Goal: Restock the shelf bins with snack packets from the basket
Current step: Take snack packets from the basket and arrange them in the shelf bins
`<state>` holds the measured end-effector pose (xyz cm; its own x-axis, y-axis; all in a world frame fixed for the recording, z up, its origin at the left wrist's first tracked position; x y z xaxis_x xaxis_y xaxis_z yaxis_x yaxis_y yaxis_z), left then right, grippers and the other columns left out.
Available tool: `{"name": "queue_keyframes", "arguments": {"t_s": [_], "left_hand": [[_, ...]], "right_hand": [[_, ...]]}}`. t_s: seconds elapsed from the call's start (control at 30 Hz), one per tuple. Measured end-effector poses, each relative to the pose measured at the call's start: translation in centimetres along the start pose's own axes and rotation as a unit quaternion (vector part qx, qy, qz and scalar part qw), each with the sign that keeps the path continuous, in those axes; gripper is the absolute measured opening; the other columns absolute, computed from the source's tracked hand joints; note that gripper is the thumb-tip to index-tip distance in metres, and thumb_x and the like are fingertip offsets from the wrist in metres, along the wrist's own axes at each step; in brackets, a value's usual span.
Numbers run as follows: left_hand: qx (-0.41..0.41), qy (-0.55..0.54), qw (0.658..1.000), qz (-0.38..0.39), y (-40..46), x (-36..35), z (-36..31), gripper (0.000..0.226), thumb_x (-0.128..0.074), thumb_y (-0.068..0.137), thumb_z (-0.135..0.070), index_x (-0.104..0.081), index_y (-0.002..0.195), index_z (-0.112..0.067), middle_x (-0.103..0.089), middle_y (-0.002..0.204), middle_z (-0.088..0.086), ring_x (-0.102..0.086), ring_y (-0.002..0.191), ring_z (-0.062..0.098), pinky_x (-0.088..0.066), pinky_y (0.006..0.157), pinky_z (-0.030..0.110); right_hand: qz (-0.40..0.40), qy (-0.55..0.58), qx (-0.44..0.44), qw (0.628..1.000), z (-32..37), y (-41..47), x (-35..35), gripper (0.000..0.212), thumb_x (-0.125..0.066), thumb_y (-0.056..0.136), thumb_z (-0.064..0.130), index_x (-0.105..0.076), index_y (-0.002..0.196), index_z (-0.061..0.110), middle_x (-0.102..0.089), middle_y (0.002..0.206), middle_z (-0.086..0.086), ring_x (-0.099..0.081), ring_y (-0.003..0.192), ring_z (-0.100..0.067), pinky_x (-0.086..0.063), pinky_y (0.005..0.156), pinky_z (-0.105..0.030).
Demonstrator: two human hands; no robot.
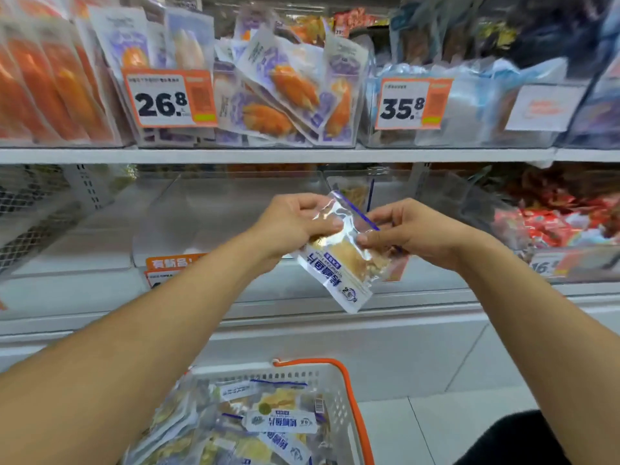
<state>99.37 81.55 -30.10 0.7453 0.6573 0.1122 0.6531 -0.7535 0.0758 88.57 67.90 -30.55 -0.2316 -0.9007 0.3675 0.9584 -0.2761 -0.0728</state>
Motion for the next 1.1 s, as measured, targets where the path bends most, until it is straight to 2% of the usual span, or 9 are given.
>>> {"name": "queue_keyframes", "arguments": {"t_s": [0.13, 0.27, 0.33, 0.43, 0.5, 0.7, 0.8, 1.0, 1.1], "left_hand": [[-0.014, -0.014, 0.994, -0.108, 4.8, -1.7, -1.1, 0.024, -0.069, 0.092, -0.024, -0.065, 0.109, -0.009, -0.073, 0.099, 0.008, -0.065, 0.068, 0.007, -0.053, 0.061, 0.021], [0.012, 0.004, 0.985, -0.170, 6.1, -0.3, 1.2, 0.012, -0.060, 0.098, -0.026, -0.063, 0.092, -0.017, -0.068, 0.096, 0.006, -0.061, 0.079, 0.016, -0.053, 0.064, 0.028], [0.014, 0.021, 0.984, -0.174, 6.3, 0.6, 2.6, 0.012, -0.059, 0.098, -0.026, -0.063, 0.090, -0.018, -0.068, 0.095, 0.005, -0.062, 0.082, 0.016, -0.054, 0.067, 0.029], [0.019, 0.051, 0.984, -0.167, 6.5, 1.9, 4.1, 0.011, -0.059, 0.098, -0.028, -0.065, 0.092, -0.019, -0.071, 0.098, 0.005, -0.066, 0.086, 0.017, -0.052, 0.063, 0.028], [0.025, 0.063, 0.986, -0.153, 6.6, 2.3, 4.8, 0.012, -0.059, 0.098, -0.030, -0.065, 0.095, -0.020, -0.071, 0.098, 0.003, -0.068, 0.088, 0.017, -0.050, 0.061, 0.026], [0.011, 0.086, 0.989, -0.121, 6.2, 2.3, 5.1, 0.023, -0.054, 0.099, -0.036, -0.065, 0.105, -0.016, -0.071, 0.098, 0.000, -0.068, 0.086, 0.015, -0.051, 0.059, 0.023], [0.012, 0.088, 0.989, -0.117, 5.9, 2.6, 5.2, 0.024, -0.052, 0.100, -0.035, -0.064, 0.106, -0.015, -0.070, 0.098, 0.001, -0.067, 0.086, 0.015, -0.052, 0.059, 0.022], [-0.009, 0.105, 0.988, -0.115, 4.1, 3.6, 4.6, 0.014, -0.056, 0.099, -0.032, -0.062, 0.096, -0.020, -0.072, 0.100, 0.004, -0.066, 0.079, 0.011, -0.052, 0.059, 0.023], [-0.112, 0.152, 0.974, -0.124, 1.5, 4.4, 3.1, 0.009, -0.062, 0.095, -0.027, -0.061, 0.086, -0.024, -0.070, 0.088, 0.010, -0.060, 0.065, 0.014, -0.049, 0.053, 0.024]], "right_hand": [[-0.118, 0.131, -0.070, 0.982, -5.0, 1.5, 7.4, 0.022, -0.071, 0.085, 0.017, -0.071, 0.102, 0.002, -0.065, 0.096, -0.016, -0.061, 0.080, -0.021, -0.056, 0.071, -0.031], [-0.229, 0.256, -0.169, 0.924, -11.0, 4.0, 12.5, 0.007, -0.059, 0.097, 0.007, -0.066, 0.098, 0.009, -0.072, 0.075, -0.005, -0.066, 0.062, -0.012, -0.055, 0.049, -0.024], [-0.238, 0.160, -0.179, 0.941, -12.6, 6.7, 13.7, 0.004, -0.067, 0.092, 0.008, -0.068, 0.096, 0.009, -0.072, 0.070, -0.003, -0.061, 0.061, -0.013, -0.047, 0.050, -0.024], [-0.232, 0.077, -0.160, 0.956, -13.2, 10.7, 13.3, 0.028, -0.076, 0.082, -0.002, -0.066, 0.108, 0.001, -0.071, 0.097, -0.014, -0.065, 0.089, -0.024, -0.057, 0.076, -0.035], [-0.217, 0.041, -0.155, 0.963, -13.0, 13.1, 12.5, 0.020, -0.074, 0.082, -0.005, -0.064, 0.099, 0.001, -0.069, 0.095, -0.012, -0.066, 0.096, -0.026, -0.056, 0.086, -0.036], [-0.240, -0.238, -0.095, 0.936, -11.2, 20.2, 11.9, 0.041, -0.087, 0.074, 0.034, -0.069, 0.095, 0.003, -0.073, 0.092, -0.011, -0.071, 0.081, -0.026, -0.060, 0.079, -0.039], [-0.256, -0.351, -0.108, 0.894, -10.3, 20.6, 11.5, 0.050, -0.080, 0.077, 0.048, -0.062, 0.096, 0.006, -0.068, 0.098, -0.010, -0.059, 0.079, -0.023, -0.046, 0.067, -0.030], [-0.263, -0.305, -0.149, 0.903, -8.4, 17.9, 11.7, 0.060, -0.080, 0.077, 0.049, -0.053, 0.105, 0.004, -0.061, 0.100, -0.010, -0.063, 0.078, -0.023, -0.058, 0.072, -0.034], [-0.318, -0.224, -0.074, 0.918, -4.9, 12.9, 11.5, 0.061, -0.078, 0.080, 0.048, -0.059, 0.120, 0.006, -0.061, 0.111, -0.008, -0.064, 0.094, -0.025, -0.059, 0.084, -0.041]]}}
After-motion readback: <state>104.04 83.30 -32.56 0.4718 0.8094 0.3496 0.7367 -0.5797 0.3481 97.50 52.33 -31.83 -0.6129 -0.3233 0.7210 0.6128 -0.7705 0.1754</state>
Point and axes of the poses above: each hand's wrist, its own y-axis towards the middle knuckle, its own x-axis out of the back of the hand, z = x × y, the point moved 7 cm from there along y, towards the middle knuckle
